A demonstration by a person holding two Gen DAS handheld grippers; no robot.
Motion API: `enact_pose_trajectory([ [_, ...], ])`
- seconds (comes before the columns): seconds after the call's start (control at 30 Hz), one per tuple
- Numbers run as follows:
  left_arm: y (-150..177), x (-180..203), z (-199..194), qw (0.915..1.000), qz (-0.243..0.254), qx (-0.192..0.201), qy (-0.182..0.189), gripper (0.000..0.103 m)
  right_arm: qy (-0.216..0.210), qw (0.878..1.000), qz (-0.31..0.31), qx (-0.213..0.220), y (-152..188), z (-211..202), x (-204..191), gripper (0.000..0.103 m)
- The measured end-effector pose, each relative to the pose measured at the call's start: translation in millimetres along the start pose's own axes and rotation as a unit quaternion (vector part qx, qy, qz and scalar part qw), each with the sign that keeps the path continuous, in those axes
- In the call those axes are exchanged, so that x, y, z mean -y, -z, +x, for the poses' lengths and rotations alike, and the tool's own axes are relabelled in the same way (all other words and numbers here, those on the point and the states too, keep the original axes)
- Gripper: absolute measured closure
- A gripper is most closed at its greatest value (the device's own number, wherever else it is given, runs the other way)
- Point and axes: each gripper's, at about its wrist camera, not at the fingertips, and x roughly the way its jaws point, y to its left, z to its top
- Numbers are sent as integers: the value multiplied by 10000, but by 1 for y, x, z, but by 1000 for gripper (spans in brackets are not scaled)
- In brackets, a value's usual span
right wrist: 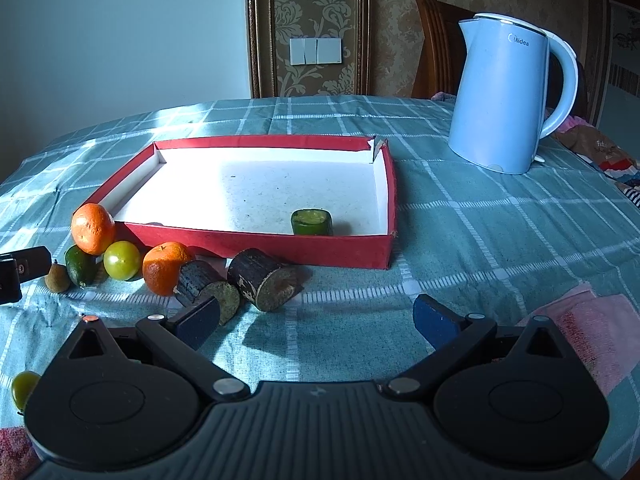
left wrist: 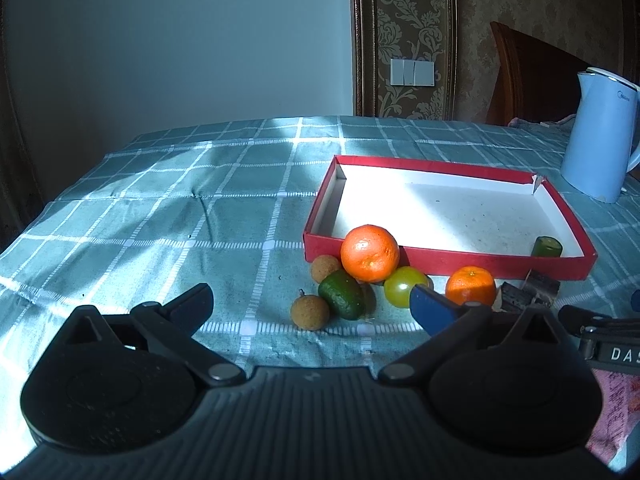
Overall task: Organize fruits
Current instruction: 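Move the right tool toward the dark bark block beside the red box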
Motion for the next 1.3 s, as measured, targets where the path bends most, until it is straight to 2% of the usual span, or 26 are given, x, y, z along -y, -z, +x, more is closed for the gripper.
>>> enact_pose_trajectory([
  [0.8, 7, 1, 3, 9998, 97, -132, 119, 0, 28, 10000, -3, -27, 0, 4, 1, 0],
  [1.17, 7, -5, 4, 9998, 89, -163, 75, 0, 98, 9999, -64, -1, -1, 3, 1, 0],
  [1.3, 8, -13, 1, 9999, 42, -118, -42, 0, 90, 9999, -76, 92, -1, -1, 5, 0],
])
